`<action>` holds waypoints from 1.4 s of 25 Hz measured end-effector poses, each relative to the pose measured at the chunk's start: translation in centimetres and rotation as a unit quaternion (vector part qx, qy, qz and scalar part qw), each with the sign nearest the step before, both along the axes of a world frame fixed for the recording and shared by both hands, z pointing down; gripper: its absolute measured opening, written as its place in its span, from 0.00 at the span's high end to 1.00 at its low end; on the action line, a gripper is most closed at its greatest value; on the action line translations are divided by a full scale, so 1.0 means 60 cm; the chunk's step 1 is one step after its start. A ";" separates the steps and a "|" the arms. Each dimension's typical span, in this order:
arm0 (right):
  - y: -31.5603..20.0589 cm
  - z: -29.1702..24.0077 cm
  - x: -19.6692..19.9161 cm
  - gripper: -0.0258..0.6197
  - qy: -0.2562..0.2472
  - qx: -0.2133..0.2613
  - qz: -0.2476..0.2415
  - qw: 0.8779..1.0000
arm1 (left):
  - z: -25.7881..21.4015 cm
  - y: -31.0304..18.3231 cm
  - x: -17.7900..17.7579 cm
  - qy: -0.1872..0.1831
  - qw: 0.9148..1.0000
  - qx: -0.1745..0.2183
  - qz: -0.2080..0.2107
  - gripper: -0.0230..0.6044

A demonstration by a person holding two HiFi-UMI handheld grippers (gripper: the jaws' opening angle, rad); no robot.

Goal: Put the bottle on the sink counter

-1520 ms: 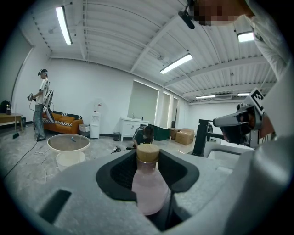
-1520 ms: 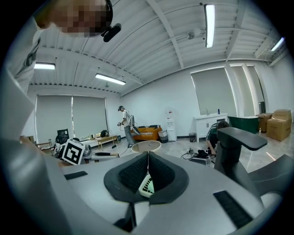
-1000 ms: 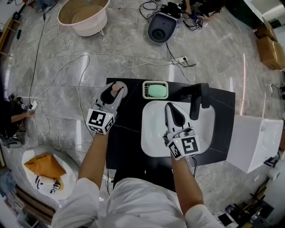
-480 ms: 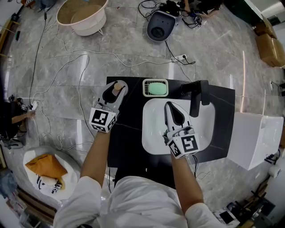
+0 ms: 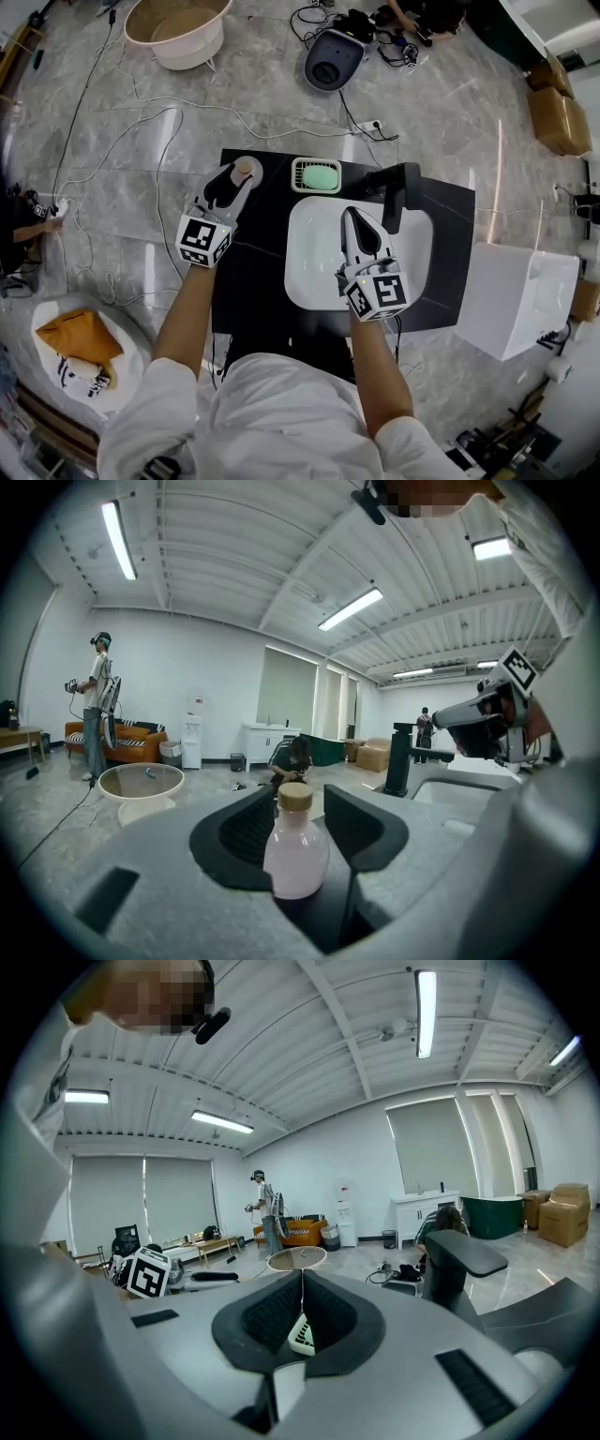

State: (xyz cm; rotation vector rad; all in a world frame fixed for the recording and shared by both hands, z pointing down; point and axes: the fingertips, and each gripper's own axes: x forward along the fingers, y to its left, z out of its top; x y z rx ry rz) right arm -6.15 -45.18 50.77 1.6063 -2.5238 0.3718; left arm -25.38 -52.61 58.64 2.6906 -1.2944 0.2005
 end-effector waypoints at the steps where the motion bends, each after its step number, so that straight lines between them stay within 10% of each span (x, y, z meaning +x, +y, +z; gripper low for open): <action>1: 0.003 -0.008 0.001 0.94 0.001 0.004 0.001 1.000 | -0.008 0.008 -0.006 -0.001 1.000 0.002 -0.004 0.69; 16: 0.088 -0.156 0.008 0.94 0.024 0.073 0.001 0.997 | -0.256 0.185 -0.071 0.092 0.989 0.078 -0.086 0.87; 35: 0.368 -0.249 0.177 0.94 -0.003 0.112 -0.081 0.990 | -0.385 0.493 0.105 0.085 0.988 0.102 -0.073 0.94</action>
